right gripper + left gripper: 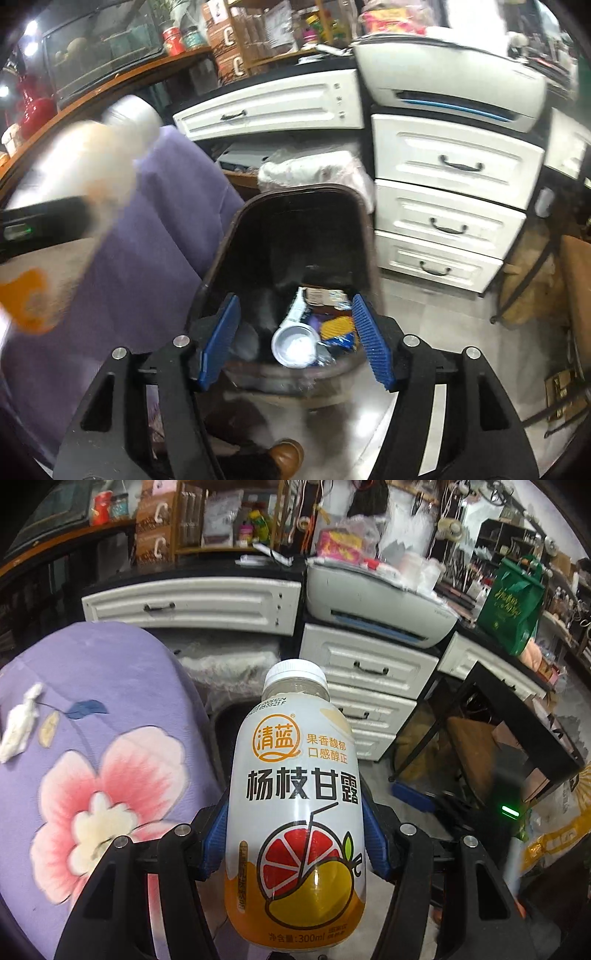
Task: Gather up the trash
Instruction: 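Lower the left tool into the bin and open it to drop the bottle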
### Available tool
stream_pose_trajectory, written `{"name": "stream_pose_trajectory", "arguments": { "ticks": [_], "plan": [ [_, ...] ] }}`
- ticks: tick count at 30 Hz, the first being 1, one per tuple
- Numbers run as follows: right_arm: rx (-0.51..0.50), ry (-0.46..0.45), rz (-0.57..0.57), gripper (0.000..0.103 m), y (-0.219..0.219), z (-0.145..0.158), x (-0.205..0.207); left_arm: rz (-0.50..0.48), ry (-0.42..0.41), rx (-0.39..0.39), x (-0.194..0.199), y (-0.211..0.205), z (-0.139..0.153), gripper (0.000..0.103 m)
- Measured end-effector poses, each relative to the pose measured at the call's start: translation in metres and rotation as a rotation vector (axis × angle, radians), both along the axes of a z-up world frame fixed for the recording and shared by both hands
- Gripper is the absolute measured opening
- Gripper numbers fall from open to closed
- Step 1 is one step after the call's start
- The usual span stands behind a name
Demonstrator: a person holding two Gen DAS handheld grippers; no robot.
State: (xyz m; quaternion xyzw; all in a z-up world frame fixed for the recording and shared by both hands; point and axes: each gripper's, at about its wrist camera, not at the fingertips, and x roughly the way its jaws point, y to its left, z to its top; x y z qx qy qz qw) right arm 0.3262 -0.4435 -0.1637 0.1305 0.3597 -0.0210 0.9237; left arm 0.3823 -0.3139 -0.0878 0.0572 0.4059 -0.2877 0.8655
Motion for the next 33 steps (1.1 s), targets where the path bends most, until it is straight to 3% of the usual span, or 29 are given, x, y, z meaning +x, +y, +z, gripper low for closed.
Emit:
{"name": "stream_pose_trajectory", "arguments": {
  "ticks": [4,7,10,13,21,26,30,33],
  "plan": [
    [-0.005,-0.008,-0.064,0.064,-0.018,0.005,-0.032,-0.003,0.041,0.03,0.013,-0.018,-0.014,0.06],
    [0.014,-0.007,-0.103,0.064,-0.032,0.006,-0.054,-0.009,-0.009,0.107,0.018,-0.038,-0.02,0.061],
    [0.024,-0.006,-0.127,0.064,-0.04,0.005,-0.075,-0.016,0.017,0.099,0.025,-0.048,-0.025,0.06],
    [0.018,-0.001,-0.143,0.064,-0.046,0.002,-0.091,-0.03,-0.019,0.153,0.027,-0.066,-0.032,0.06],
    [0.04,0.042,-0.16,0.064,-0.048,-0.015,-0.11,-0.032,0.058,0.217,0.046,-0.089,-0.068,0.061],
    [0.05,0.043,-0.14,0.064,-0.04,-0.015,-0.108,0.003,0.125,0.215,0.059,-0.084,-0.081,0.061],
    [0.046,0.032,-0.126,0.064,-0.035,-0.01,-0.107,0.013,0.148,0.188,0.061,-0.083,-0.08,0.079],
    [0.044,0.026,-0.125,0.064,-0.033,-0.005,-0.108,-0.013,0.125,0.184,0.055,-0.086,-0.074,0.082]
  ]
}}
